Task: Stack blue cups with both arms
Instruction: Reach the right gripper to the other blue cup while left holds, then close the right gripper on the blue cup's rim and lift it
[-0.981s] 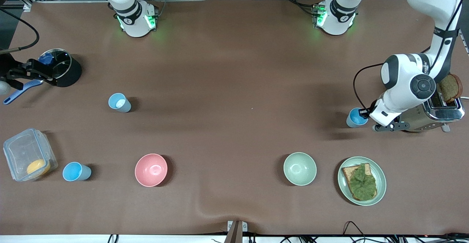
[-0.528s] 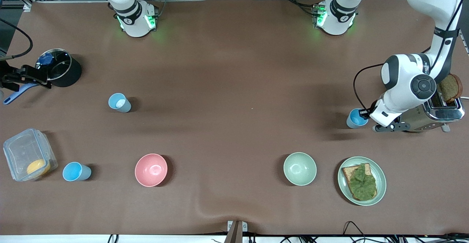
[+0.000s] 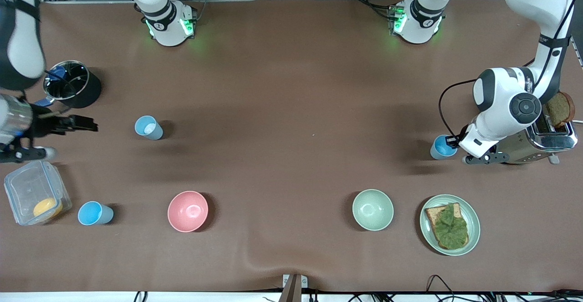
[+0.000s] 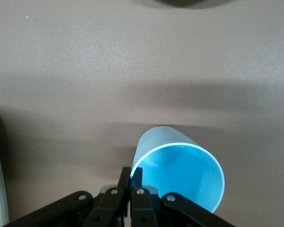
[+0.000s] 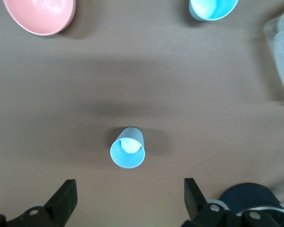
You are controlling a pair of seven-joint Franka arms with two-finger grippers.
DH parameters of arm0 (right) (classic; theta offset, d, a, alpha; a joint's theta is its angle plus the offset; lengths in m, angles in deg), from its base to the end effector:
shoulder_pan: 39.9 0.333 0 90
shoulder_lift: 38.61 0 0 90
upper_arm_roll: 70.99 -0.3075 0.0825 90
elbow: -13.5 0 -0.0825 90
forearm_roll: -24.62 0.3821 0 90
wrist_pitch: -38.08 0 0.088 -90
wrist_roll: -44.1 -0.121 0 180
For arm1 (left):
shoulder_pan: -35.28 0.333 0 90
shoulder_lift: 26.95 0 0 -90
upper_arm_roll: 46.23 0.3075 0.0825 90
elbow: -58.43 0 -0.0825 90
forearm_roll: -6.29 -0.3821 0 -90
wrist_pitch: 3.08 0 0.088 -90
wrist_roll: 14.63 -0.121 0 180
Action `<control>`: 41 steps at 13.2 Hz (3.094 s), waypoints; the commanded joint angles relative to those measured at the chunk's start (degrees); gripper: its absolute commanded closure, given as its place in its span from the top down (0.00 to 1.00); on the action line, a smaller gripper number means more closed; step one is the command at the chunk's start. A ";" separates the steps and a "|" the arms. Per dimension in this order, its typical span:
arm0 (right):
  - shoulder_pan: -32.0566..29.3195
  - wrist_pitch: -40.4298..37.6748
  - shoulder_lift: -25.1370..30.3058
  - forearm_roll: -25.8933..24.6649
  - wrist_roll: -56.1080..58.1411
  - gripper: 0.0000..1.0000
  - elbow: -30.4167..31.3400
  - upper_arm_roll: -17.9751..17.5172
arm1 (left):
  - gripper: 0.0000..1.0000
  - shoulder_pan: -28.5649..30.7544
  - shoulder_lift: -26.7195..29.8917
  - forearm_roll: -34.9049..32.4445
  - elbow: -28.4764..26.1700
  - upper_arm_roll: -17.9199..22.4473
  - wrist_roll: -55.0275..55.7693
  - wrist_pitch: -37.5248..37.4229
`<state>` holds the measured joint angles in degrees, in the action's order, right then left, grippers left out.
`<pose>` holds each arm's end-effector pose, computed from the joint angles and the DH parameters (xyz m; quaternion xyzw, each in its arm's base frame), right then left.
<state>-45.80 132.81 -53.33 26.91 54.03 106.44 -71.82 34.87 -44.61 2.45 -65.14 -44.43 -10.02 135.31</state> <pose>0.6037 -0.0497 0.4346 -0.9927 -0.0382 0.1088 0.0360 0.5572 0.0147 0.2296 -0.9990 -0.0261 0.0240 0.0271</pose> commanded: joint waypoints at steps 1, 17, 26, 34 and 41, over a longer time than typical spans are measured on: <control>0.35 7.11 2.59 0.88 0.62 1.00 8.47 -0.57 | 0.00 -0.03 -0.35 -0.55 0.70 -0.04 0.32 0.39; -2.63 42.10 5.32 -2.38 9.40 1.00 39.42 -0.13 | 0.00 -0.20 -0.88 -0.55 0.79 -0.13 0.32 0.39; -3.25 49.50 3.03 -2.29 9.40 0.93 44.79 -0.04 | 0.00 0.06 -0.09 -0.46 1.06 -1.44 0.23 0.21; 0.27 46.87 3.82 -1.41 8.35 0.00 43.65 -0.31 | 0.00 0.24 0.62 -0.46 4.66 -2.24 0.06 -4.17; 10.44 34.57 4.70 3.94 2.31 0.00 32.59 -0.75 | 0.00 0.59 0.00 -0.46 6.15 -2.41 -0.56 -4.53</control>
<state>-39.42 171.17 -49.12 28.57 59.74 142.44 -72.75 34.84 -44.96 2.45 -59.70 -46.43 -10.02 132.02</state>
